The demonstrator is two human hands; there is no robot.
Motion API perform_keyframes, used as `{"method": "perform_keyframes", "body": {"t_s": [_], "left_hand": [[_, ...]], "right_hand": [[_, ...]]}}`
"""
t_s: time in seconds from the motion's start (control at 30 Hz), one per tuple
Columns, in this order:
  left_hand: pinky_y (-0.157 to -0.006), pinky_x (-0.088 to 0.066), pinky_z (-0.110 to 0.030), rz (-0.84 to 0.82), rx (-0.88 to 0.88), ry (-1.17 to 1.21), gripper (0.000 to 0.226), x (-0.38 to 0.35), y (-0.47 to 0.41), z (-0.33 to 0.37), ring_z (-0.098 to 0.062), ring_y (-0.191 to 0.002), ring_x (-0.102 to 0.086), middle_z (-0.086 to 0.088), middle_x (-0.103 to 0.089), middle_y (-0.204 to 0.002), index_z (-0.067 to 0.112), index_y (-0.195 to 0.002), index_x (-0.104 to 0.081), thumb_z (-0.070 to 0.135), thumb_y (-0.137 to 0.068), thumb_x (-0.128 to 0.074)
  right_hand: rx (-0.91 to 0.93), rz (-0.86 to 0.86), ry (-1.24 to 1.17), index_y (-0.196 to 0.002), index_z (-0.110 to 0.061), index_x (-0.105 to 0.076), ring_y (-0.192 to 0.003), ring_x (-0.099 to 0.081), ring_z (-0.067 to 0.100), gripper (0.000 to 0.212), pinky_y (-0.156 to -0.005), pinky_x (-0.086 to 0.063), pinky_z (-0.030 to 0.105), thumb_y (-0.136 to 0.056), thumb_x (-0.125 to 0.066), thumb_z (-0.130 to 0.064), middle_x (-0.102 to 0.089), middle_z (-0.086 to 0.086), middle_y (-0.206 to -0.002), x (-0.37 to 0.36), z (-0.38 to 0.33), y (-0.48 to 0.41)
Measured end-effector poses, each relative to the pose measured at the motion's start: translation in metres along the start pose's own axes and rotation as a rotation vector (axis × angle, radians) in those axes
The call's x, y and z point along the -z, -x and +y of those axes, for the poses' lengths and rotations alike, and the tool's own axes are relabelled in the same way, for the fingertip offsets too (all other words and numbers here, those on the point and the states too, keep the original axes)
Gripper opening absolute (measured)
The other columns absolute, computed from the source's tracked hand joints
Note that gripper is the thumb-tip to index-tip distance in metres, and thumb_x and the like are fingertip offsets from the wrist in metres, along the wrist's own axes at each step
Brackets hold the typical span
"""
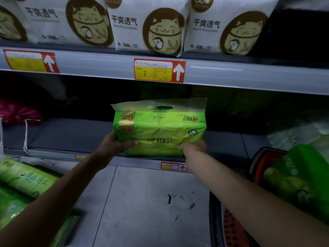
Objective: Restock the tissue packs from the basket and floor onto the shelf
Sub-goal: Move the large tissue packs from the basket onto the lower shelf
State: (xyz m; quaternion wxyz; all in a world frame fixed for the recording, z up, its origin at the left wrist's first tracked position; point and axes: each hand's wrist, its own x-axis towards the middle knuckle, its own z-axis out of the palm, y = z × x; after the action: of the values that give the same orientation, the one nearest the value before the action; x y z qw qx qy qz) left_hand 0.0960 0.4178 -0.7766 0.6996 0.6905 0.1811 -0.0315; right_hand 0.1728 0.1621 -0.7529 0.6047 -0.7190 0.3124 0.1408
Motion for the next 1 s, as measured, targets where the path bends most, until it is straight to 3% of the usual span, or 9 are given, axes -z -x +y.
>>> {"method": "perform_keyframes", "body": {"t_s": [0.07, 0.17, 0.27, 0.33, 0.4, 0.5, 0.83, 0.93, 1.0], "left_hand": [[-0.073, -0.062, -0.026, 0.041, 0.013, -0.076, 0.078, -0.008, 0.005, 0.0, -0.019, -0.099, -0.076, 0.005, -0.081, -0.104, 0.019, -0.116, -0.07, 0.04, -0.049, -0.102], [-0.069, -0.057, -0.03, 0.087, 0.081, -0.126, 0.039, -0.022, 0.012, -0.004, -0.013, -0.099, -0.067, 0.008, -0.077, -0.099, 0.026, -0.11, -0.066, 0.028, -0.078, -0.088], [-0.081, -0.058, -0.041, 0.185, 0.159, -0.205, 0.051, -0.028, 0.014, -0.016, -0.014, -0.101, -0.062, 0.01, -0.067, -0.107, 0.032, -0.116, -0.062, 0.051, -0.076, -0.088], [-0.091, -0.058, -0.046, 0.213, 0.16, -0.271, 0.062, -0.03, 0.013, -0.021, -0.022, -0.106, -0.062, 0.007, -0.069, -0.109, 0.033, -0.115, -0.064, 0.066, -0.068, -0.087], [-0.084, -0.057, -0.039, 0.214, 0.165, -0.274, 0.065, -0.032, 0.012, -0.019, -0.027, -0.103, -0.065, -0.005, -0.071, -0.111, 0.027, -0.117, -0.064, 0.067, -0.069, -0.084], [-0.066, -0.061, -0.035, 0.198, 0.207, -0.125, 0.053, -0.038, 0.008, -0.014, -0.027, -0.082, -0.071, -0.019, -0.075, -0.101, 0.011, -0.117, -0.064, 0.045, -0.081, -0.084], [-0.08, -0.064, -0.038, 0.243, 0.249, 0.24, 0.058, -0.044, -0.032, -0.015, -0.036, -0.099, -0.073, -0.025, -0.074, -0.118, -0.003, -0.125, -0.067, 0.018, -0.077, -0.092], [-0.07, -0.062, -0.028, 0.286, 0.245, 0.315, 0.044, -0.048, -0.044, -0.008, -0.031, -0.099, -0.069, -0.022, -0.072, -0.119, -0.005, -0.129, -0.061, 0.007, -0.09, -0.079], [-0.062, -0.06, -0.025, 0.3, 0.214, 0.342, 0.041, -0.049, -0.055, -0.007, -0.027, -0.084, -0.069, -0.021, -0.072, -0.107, -0.004, -0.125, -0.063, 0.005, -0.088, -0.08]], "right_hand": [[-0.004, 0.024, -0.029, -0.109, -0.016, -0.053, -0.097, -0.062, 0.025, 0.053, -0.09, -0.054, 0.035, -0.072, -0.084, 0.004, -0.066, 0.006, -0.109, -0.007, 0.01, 0.0], [-0.054, 0.011, -0.112, -0.12, -0.013, -0.055, -0.102, -0.066, 0.033, 0.071, -0.096, -0.058, 0.05, -0.061, -0.092, 0.003, -0.069, 0.012, -0.117, -0.015, 0.017, 0.005], [-0.131, -0.058, -0.224, -0.131, -0.011, -0.045, -0.094, -0.062, 0.031, 0.084, -0.099, -0.056, 0.05, -0.064, -0.092, 0.008, -0.063, 0.015, -0.115, -0.021, 0.018, 0.004], [-0.148, -0.073, -0.202, -0.138, -0.014, -0.04, -0.11, -0.062, 0.035, 0.1, -0.103, -0.053, 0.053, -0.057, -0.097, 0.002, -0.061, 0.016, -0.129, -0.027, 0.02, 0.0], [-0.159, -0.061, -0.195, -0.14, -0.017, -0.038, -0.12, -0.06, 0.039, 0.11, -0.104, -0.052, 0.055, -0.05, -0.1, -0.003, -0.06, 0.015, -0.135, -0.035, 0.026, -0.007], [-0.158, -0.043, -0.233, -0.137, -0.016, -0.039, -0.122, -0.06, 0.038, 0.108, -0.105, -0.051, 0.056, -0.049, -0.1, -0.002, -0.06, 0.014, -0.132, -0.038, 0.026, -0.01], [-0.03, -0.009, -0.345, -0.127, -0.008, -0.046, -0.102, -0.06, 0.025, 0.085, -0.105, -0.05, 0.042, -0.059, -0.095, 0.007, -0.064, 0.008, -0.117, -0.049, 0.016, -0.031], [0.001, -0.011, -0.342, -0.135, -0.01, -0.05, -0.103, -0.054, 0.019, 0.088, -0.099, -0.042, 0.029, -0.061, -0.096, 0.0, -0.057, 0.002, -0.111, -0.057, 0.006, -0.038], [-0.02, -0.003, -0.331, -0.126, -0.016, -0.058, -0.107, -0.062, 0.023, 0.09, -0.104, -0.048, 0.038, -0.048, -0.102, -0.011, -0.063, 0.002, -0.109, -0.066, 0.0, -0.04]]}}
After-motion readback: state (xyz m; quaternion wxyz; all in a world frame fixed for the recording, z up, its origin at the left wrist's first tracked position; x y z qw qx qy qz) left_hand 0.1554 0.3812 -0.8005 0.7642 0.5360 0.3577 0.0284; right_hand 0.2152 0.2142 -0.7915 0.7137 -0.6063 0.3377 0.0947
